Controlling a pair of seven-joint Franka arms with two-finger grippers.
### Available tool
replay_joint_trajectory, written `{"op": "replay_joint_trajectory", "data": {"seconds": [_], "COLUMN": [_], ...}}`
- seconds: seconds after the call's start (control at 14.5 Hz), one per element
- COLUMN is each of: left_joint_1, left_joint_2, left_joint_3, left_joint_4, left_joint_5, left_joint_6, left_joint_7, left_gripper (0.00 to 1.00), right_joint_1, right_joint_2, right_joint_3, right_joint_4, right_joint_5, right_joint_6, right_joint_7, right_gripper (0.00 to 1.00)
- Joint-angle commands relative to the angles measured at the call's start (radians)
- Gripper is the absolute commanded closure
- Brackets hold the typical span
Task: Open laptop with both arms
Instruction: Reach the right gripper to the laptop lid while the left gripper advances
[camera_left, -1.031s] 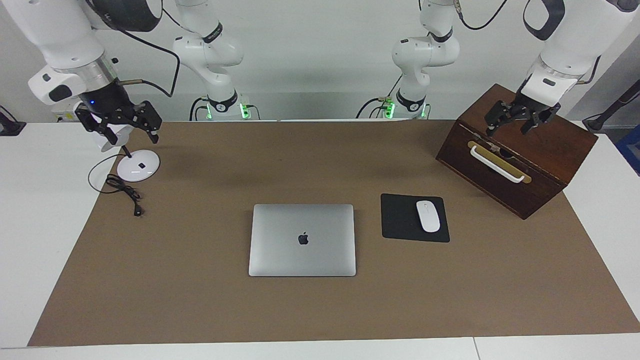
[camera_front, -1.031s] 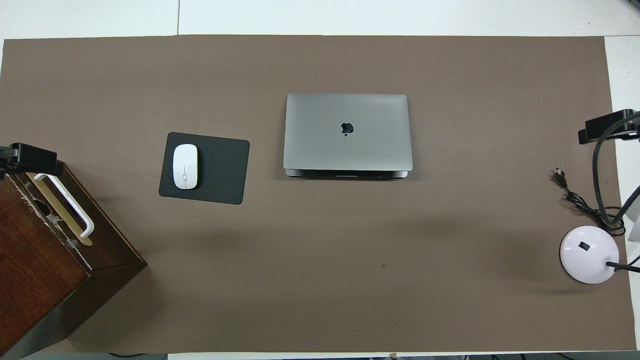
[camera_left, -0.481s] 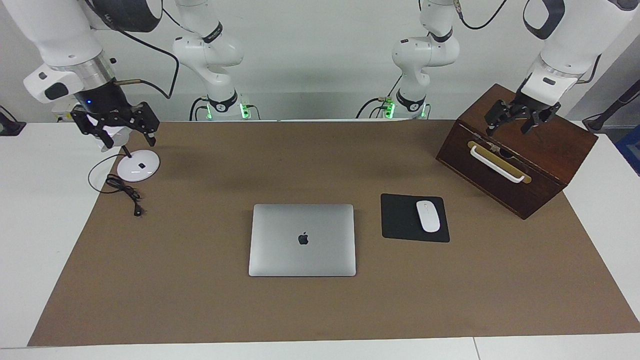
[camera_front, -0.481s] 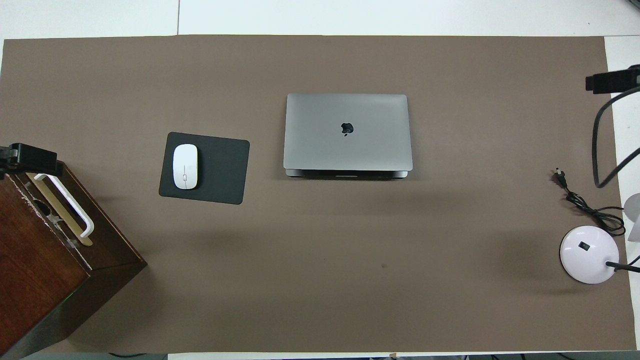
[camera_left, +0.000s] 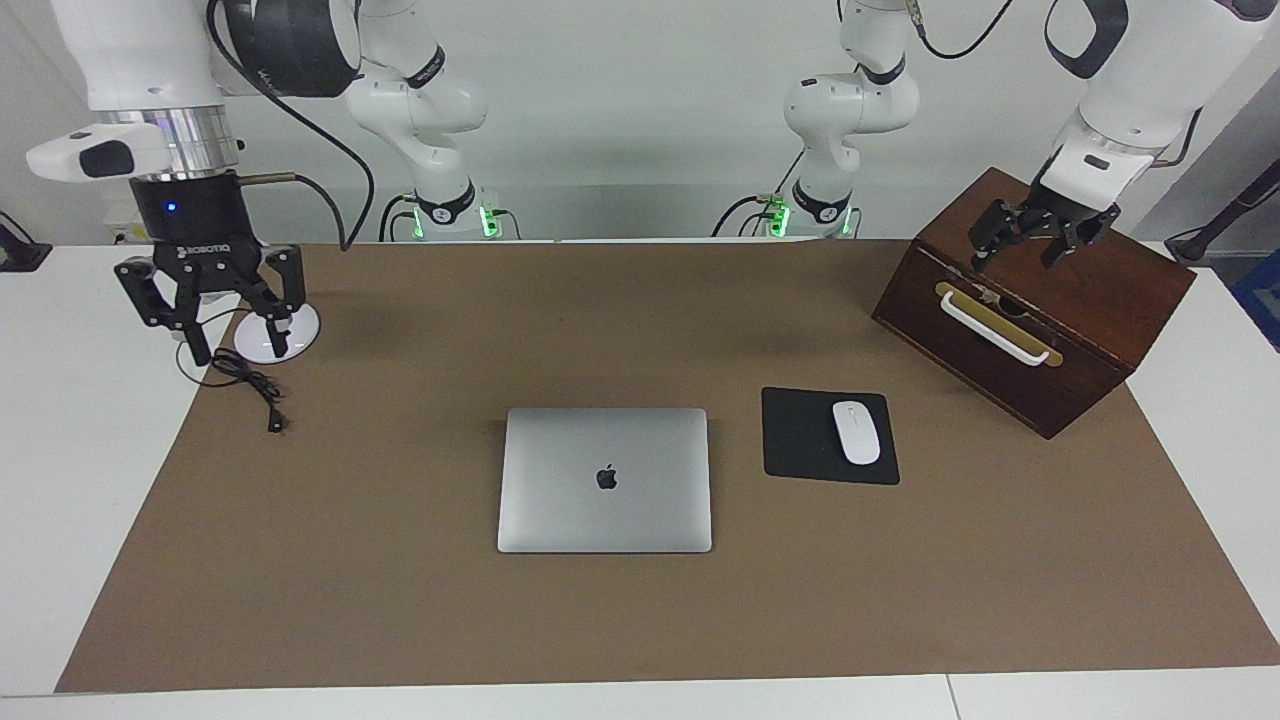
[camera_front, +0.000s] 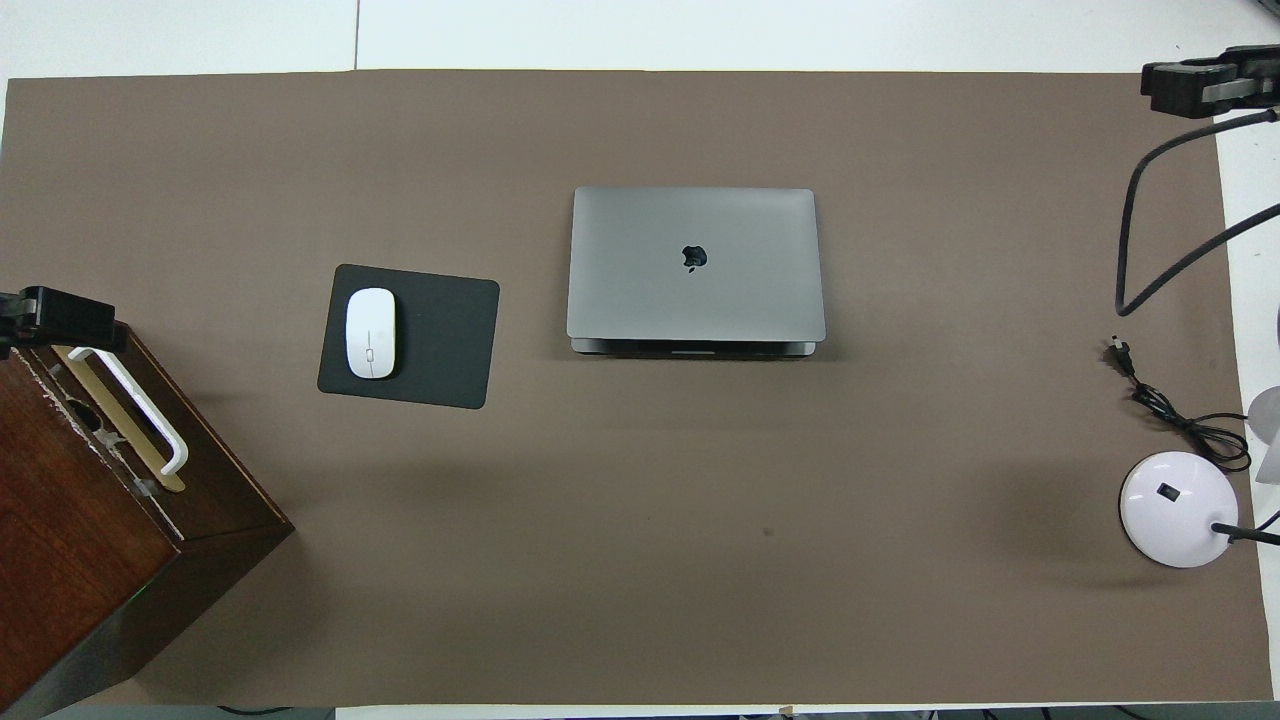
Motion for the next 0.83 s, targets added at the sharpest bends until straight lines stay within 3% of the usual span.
{"op": "replay_joint_trajectory", "data": {"seconds": [0.0,0.14,0.34,0.55,0.62,0.69,0.76], "left_joint_1": [-0.005,-0.008,-0.003,-0.006,-0.006,-0.005,-0.006], "left_joint_2": [-0.02,-0.02,-0.029,-0.04,-0.04,-0.04,-0.04], "left_joint_3": [0.008,0.008,0.008,0.006,0.006,0.005,0.005], "left_joint_4": [-0.019,-0.022,-0.023,-0.03,-0.037,-0.042,-0.048], "left_joint_5": [-0.008,-0.008,-0.008,-0.008,-0.008,-0.008,-0.008], "left_joint_6": [0.007,0.01,-0.007,-0.013,0.001,0.026,0.051], "left_joint_7": [0.004,-0.003,0.001,-0.055,-0.069,-0.069,-0.069], "left_gripper": [0.0,0.0,0.0,0.0,0.01,0.25,0.61], "right_joint_1": [-0.001,-0.001,0.001,0.002,0.007,0.009,0.009], "right_joint_2": [0.005,0.011,0.02,0.028,0.028,0.028,0.028], "right_joint_3": [0.031,0.078,0.106,0.149,0.158,0.169,0.171], "right_joint_4": [-0.01,-0.015,-0.021,-0.022,-0.027,-0.03,-0.034], "right_joint_5": [0.053,0.055,0.059,0.113,0.115,0.115,0.115], "right_joint_6": [0.026,0.051,0.096,0.139,0.142,0.151,0.171], "right_joint_7": [0.119,0.242,0.332,0.454,0.483,0.504,0.535], "right_gripper": [0.45,0.55,0.51,0.0,0.0,0.0,0.0]}}
